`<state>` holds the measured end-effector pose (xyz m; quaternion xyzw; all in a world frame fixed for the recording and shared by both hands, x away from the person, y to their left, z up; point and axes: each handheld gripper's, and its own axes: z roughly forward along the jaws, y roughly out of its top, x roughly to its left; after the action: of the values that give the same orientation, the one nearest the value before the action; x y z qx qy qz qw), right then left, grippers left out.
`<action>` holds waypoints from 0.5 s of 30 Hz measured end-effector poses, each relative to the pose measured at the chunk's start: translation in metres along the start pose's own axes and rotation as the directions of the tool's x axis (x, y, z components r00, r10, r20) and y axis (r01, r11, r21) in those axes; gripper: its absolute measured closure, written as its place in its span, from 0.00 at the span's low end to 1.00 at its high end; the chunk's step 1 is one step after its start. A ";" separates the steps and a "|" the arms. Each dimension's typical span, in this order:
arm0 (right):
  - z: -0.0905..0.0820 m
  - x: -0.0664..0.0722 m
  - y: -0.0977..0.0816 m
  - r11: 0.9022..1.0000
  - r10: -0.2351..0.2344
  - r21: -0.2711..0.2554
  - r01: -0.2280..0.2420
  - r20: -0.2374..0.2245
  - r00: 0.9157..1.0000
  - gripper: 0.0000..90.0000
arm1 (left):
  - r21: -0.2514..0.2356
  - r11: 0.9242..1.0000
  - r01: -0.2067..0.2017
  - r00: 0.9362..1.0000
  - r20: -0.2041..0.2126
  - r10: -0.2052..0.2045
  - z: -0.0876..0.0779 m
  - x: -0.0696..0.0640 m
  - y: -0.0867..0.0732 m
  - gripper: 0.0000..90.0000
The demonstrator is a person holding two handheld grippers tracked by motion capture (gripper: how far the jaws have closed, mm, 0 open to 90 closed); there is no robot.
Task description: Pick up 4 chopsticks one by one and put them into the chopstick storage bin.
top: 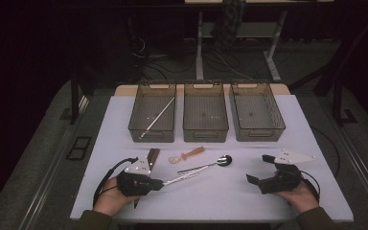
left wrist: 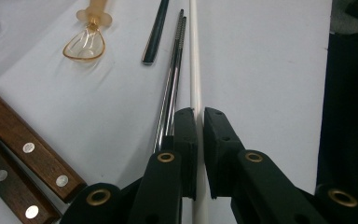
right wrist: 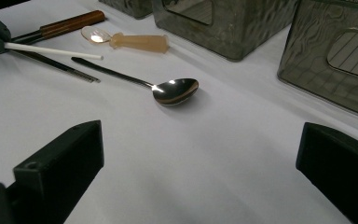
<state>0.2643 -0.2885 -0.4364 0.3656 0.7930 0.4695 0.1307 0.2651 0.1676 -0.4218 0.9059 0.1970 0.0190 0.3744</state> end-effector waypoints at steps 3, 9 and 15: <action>0.000 0.000 0.000 1.000 0.001 -0.001 -0.001 0.001 1.000 0.00 | -0.005 1.000 0.001 1.000 -0.005 -0.001 -0.002 0.000 0.001 0.93; 0.000 0.000 0.000 1.000 0.000 -0.001 0.000 0.002 1.000 0.00 | -0.044 0.999 0.025 0.999 -0.027 -0.026 -0.007 0.001 0.001 0.93; 0.000 0.000 0.000 1.000 0.000 0.000 0.000 0.003 1.000 0.00 | -0.059 0.997 0.050 0.997 -0.056 -0.054 -0.012 0.005 0.000 0.93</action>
<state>0.2643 -0.2885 -0.4363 0.3666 0.7927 0.4689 0.1318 0.2674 0.1774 -0.4143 0.8883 0.2306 0.0409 0.3950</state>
